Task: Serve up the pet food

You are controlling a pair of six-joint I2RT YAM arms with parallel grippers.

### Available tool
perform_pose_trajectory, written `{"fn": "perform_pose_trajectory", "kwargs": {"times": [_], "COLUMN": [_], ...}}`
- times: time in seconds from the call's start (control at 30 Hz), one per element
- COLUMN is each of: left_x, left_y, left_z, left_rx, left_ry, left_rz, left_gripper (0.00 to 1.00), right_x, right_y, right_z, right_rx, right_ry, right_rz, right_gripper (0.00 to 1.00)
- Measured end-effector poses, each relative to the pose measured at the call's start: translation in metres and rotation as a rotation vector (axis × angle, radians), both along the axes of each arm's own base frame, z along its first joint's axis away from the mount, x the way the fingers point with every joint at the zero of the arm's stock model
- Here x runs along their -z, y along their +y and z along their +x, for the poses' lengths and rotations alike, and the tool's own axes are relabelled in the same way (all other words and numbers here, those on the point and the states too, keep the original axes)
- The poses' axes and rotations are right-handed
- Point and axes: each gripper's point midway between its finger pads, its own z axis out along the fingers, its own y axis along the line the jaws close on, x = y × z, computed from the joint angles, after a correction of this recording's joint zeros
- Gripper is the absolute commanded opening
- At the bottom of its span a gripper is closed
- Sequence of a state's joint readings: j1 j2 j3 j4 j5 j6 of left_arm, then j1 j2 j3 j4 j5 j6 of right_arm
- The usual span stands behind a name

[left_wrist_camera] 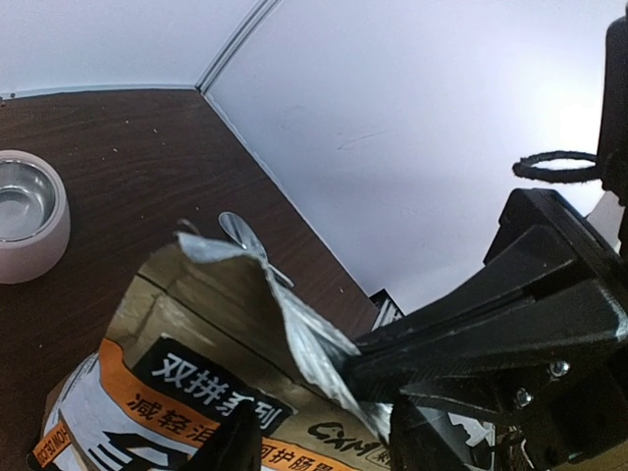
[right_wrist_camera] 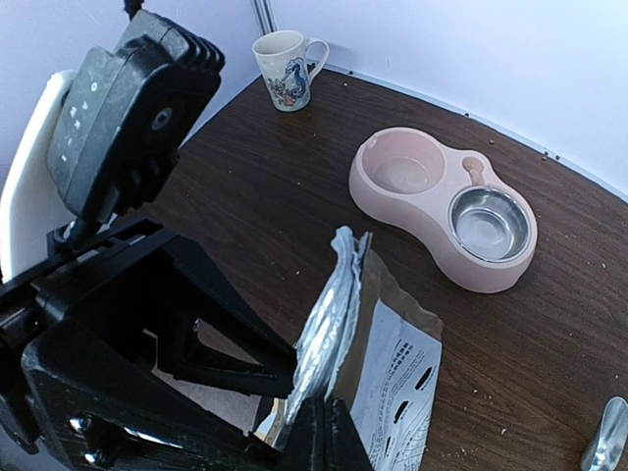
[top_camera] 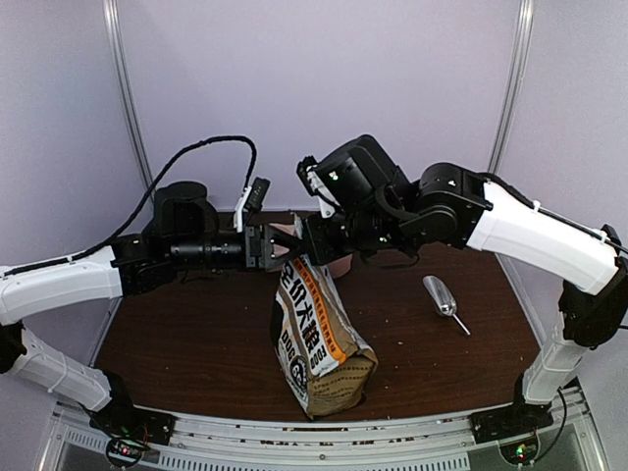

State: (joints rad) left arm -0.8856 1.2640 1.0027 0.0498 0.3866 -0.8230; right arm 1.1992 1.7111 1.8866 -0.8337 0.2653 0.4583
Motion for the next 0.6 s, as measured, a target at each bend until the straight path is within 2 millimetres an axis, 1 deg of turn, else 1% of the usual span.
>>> {"fn": "perform_pose_trajectory", "kwargs": {"times": [0.03, 0.13, 0.4, 0.57, 0.6], "left_x": [0.0004, 0.0011, 0.0053, 0.0085, 0.0086], "left_y": [-0.0011, -0.0031, -0.0054, -0.0094, -0.0098], "left_z": [0.0003, -0.0002, 0.0005, 0.0025, 0.0024], "left_rx": [0.003, 0.007, 0.005, 0.007, 0.009], "left_ry": [0.0, 0.003, 0.022, 0.037, 0.039], "left_rz": [0.002, 0.003, 0.007, 0.012, 0.011], "left_gripper": [0.39, 0.27, 0.24, 0.23, 0.22], "right_x": [0.0001, 0.0003, 0.0012, 0.0031, 0.003], "right_y": [-0.0001, -0.0008, -0.0006, -0.0017, -0.0019], "right_z": [0.0001, 0.0011, 0.0003, 0.0016, 0.0016], "right_rx": [0.001, 0.003, -0.003, -0.002, -0.003], "right_ry": [0.001, 0.002, 0.008, 0.011, 0.012], "right_rz": [0.0, 0.0, 0.001, -0.003, -0.002], "right_gripper": [0.0, 0.0, 0.0, 0.0, 0.0]}}
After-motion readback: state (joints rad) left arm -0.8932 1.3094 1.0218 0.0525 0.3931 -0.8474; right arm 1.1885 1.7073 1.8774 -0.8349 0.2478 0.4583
